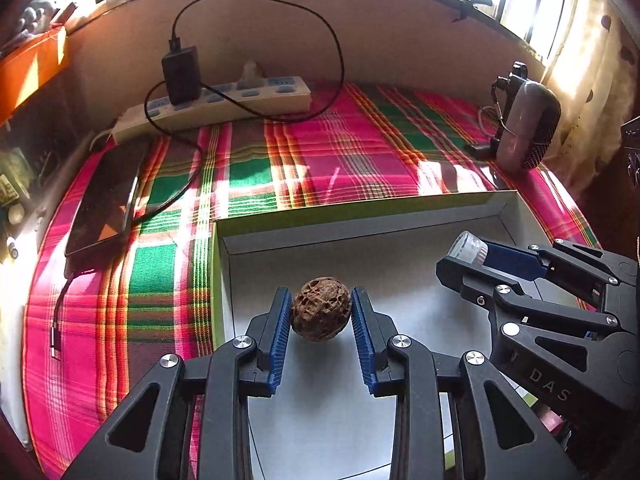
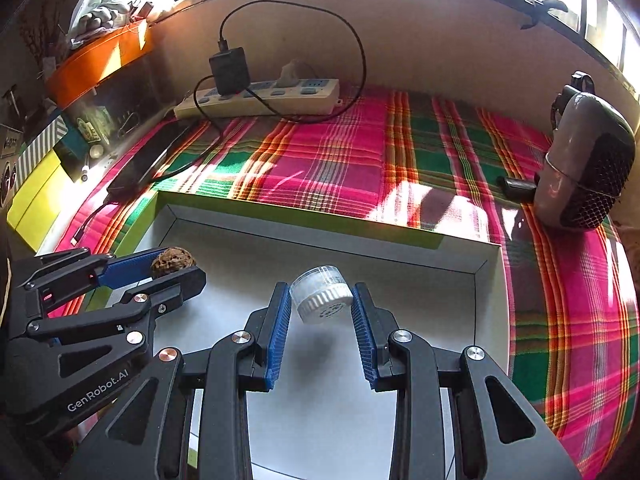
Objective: Organize objects
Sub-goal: 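Carry the walnut and the white jar over the green-rimmed white box, then open the right tool to drop the jar in the box while the left tool releases the walnut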
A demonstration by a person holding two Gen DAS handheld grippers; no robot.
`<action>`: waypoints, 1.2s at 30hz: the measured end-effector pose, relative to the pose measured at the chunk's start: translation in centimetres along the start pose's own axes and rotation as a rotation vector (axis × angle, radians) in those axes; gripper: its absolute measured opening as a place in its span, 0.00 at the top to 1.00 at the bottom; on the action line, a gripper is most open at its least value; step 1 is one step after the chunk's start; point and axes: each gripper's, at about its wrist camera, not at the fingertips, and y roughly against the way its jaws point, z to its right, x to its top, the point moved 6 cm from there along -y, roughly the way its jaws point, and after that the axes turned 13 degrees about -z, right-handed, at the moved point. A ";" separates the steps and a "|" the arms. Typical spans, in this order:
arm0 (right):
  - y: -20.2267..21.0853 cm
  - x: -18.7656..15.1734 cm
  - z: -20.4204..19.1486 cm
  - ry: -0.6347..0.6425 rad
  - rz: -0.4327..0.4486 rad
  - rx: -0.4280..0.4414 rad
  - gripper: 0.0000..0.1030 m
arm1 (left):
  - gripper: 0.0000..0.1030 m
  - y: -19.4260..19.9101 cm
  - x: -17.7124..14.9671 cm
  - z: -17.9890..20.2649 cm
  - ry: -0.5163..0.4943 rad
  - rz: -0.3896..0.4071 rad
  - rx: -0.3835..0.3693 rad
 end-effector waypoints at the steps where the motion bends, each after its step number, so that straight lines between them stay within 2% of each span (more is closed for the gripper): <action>1: -0.1 0.1 0.1 -0.003 -0.001 0.003 0.68 | 0.73 -0.1 0.1 0.0 -0.006 0.004 0.002; 27: -1.4 0.6 0.4 -0.019 -0.036 -0.040 0.68 | 0.72 -0.5 0.6 0.6 -0.038 -0.009 0.038; 36: -1.5 0.7 0.6 -0.030 -0.043 -0.051 0.56 | 0.72 -0.5 0.6 0.7 -0.033 -0.012 0.034</action>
